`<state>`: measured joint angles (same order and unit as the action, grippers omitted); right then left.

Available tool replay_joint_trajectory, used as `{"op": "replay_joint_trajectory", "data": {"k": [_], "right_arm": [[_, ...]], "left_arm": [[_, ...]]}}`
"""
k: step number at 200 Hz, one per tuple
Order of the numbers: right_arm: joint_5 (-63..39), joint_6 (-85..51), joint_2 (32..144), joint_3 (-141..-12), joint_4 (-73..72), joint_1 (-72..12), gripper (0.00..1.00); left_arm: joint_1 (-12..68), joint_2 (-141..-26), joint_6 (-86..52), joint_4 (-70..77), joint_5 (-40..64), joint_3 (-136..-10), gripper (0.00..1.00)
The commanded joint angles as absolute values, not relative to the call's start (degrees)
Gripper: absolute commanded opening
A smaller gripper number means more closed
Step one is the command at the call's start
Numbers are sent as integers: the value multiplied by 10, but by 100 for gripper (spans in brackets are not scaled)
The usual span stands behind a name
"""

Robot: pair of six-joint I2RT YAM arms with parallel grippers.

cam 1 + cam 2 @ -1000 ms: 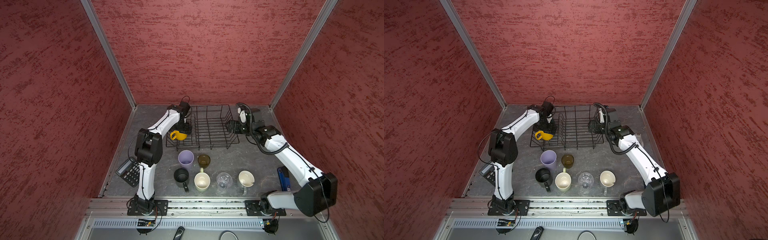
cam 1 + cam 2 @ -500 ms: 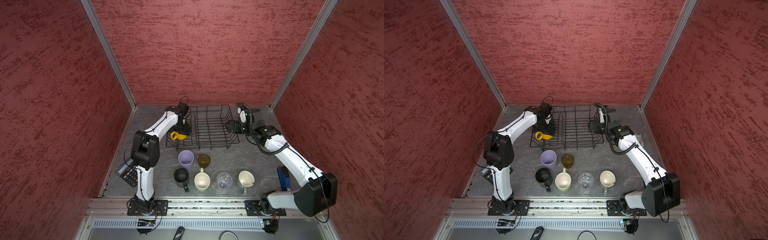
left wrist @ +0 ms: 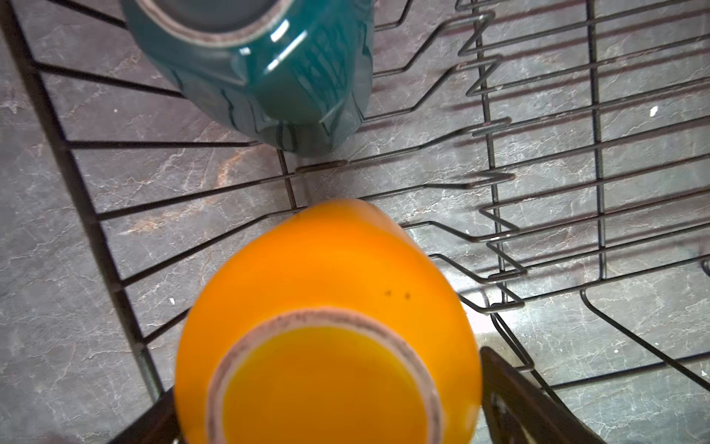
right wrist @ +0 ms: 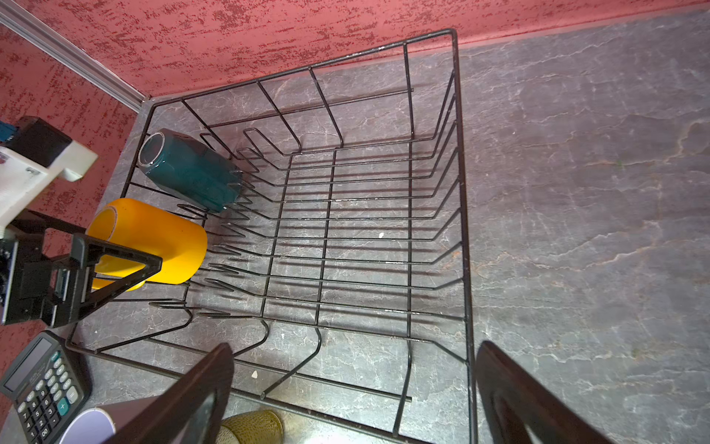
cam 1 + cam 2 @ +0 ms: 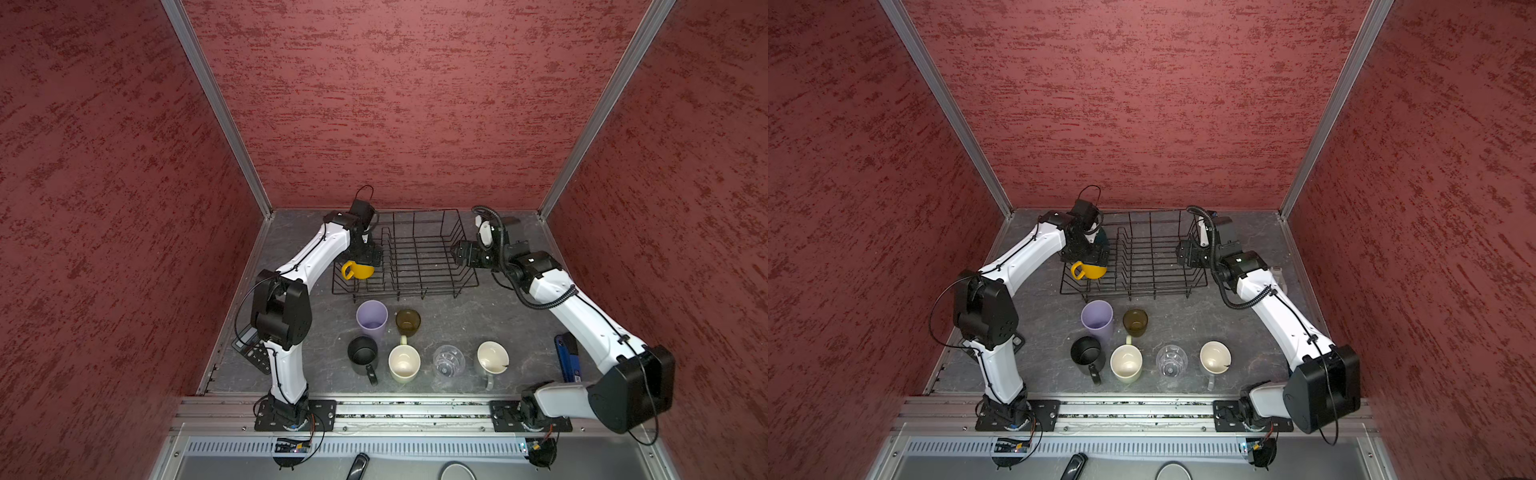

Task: Load cups into a dish rack
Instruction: Place the cup upside down at the dish rack, then move the cup to the dish rack.

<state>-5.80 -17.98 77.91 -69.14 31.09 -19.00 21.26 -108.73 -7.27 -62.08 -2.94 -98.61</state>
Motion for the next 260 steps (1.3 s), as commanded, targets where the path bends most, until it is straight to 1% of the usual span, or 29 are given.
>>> {"op": "replay_joint_trajectory", "data": {"k": [1, 30, 94, 127, 209, 260], "right_arm": [[-56, -175, 769, -690, 307, -187, 99], [-56, -174, 768, -689, 308, -187, 99], [-55, -173, 767, -688, 309, -187, 99], [-55, -173, 767, -686, 308, -187, 99], [-54, -174, 767, -682, 309, -186, 99], [-54, -174, 766, -681, 308, -187, 99]], "left_arm": [[208, -1063, -79, -594, -36, -979, 100], [205, -1060, -80, -576, -36, -979, 99], [202, -1101, -77, -576, -46, -996, 100], [201, -1104, -76, -570, -43, -993, 100], [201, -1077, -75, -575, -16, -954, 81], [207, -1055, -79, -580, -10, -926, 78]]}}
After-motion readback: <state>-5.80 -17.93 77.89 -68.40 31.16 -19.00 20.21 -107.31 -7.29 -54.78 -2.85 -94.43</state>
